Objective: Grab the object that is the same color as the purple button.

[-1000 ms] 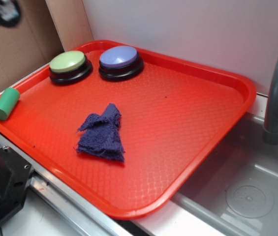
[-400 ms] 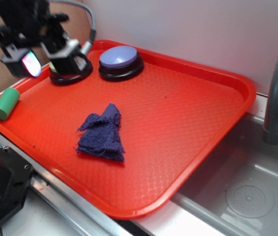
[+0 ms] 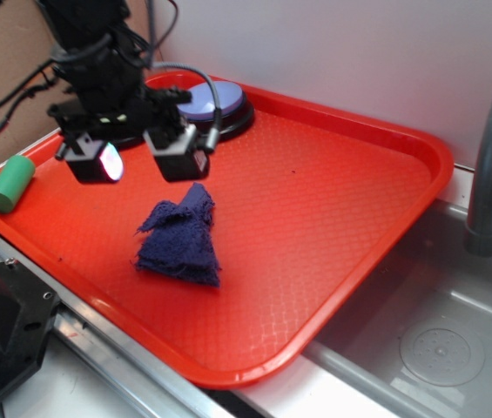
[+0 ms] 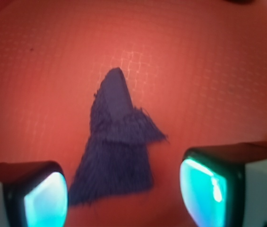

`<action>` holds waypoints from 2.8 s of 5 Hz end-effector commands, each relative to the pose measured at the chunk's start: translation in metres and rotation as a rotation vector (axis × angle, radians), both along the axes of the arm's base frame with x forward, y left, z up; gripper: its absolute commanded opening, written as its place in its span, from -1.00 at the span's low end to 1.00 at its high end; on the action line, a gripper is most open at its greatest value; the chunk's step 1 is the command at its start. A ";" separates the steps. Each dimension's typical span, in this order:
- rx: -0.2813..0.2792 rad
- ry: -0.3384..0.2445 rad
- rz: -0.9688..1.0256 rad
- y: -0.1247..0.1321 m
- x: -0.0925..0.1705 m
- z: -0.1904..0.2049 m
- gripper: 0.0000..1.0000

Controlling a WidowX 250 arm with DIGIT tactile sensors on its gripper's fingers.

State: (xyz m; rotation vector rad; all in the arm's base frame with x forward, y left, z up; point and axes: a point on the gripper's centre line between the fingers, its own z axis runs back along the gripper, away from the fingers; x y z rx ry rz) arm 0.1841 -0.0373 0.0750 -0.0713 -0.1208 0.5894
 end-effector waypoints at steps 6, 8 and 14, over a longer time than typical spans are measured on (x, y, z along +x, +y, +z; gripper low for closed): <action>-0.044 0.033 0.082 0.009 0.024 -0.059 -1.00; -0.030 0.030 0.009 0.009 0.025 -0.044 -1.00; -0.040 -0.071 -0.423 0.029 -0.019 0.102 -1.00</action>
